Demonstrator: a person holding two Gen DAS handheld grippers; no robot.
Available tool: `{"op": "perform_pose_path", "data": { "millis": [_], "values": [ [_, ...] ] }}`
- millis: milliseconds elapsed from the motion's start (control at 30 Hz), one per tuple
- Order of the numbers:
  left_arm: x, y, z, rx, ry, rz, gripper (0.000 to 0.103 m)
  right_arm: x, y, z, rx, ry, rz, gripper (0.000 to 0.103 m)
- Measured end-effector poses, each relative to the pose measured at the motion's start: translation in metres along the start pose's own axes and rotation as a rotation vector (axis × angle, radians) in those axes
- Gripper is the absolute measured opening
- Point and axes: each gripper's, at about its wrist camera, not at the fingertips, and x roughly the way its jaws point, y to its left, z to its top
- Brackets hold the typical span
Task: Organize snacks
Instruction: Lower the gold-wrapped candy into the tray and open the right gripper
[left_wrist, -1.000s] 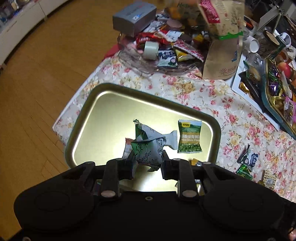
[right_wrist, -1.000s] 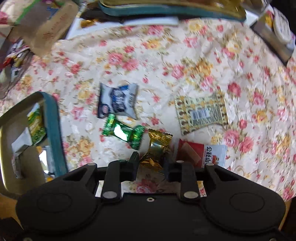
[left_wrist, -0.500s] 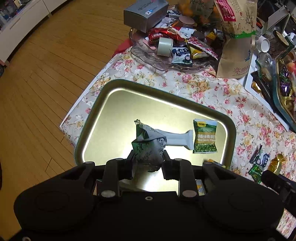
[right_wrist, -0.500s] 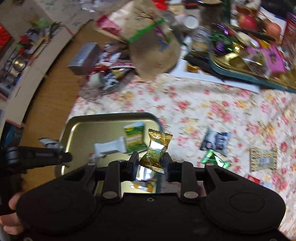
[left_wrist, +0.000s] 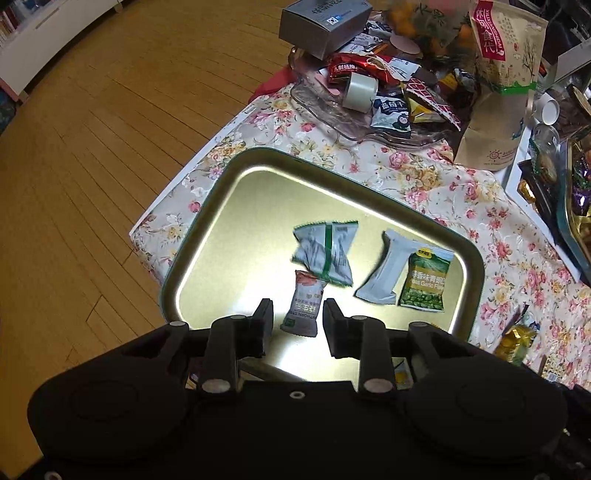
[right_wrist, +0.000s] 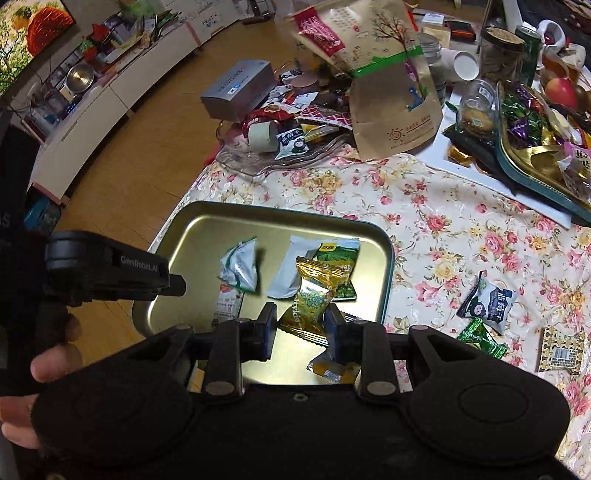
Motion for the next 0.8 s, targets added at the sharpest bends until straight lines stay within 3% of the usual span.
{"op": "perform_pose_path", "data": {
  "millis": [100,133,200,800],
  "values": [
    [0.003,-0.004,0.0,0.014,0.022,-0.009,0.04,0.001,0.001,-0.001,-0.009,0.007,0.01,0.034],
    [0.003,-0.006,-0.001,0.021,0.026,-0.011,0.04,0.001,0.002,-0.001,-0.009,0.01,0.014,0.045],
    [0.003,-0.009,-0.002,0.039,0.026,-0.011,0.04,0.002,0.0,-0.001,0.0,0.018,0.026,0.051],
    [0.006,-0.036,-0.009,0.148,0.046,-0.02,0.04,0.013,-0.028,0.0,0.099,0.1,-0.067,0.051]
  ]
}}
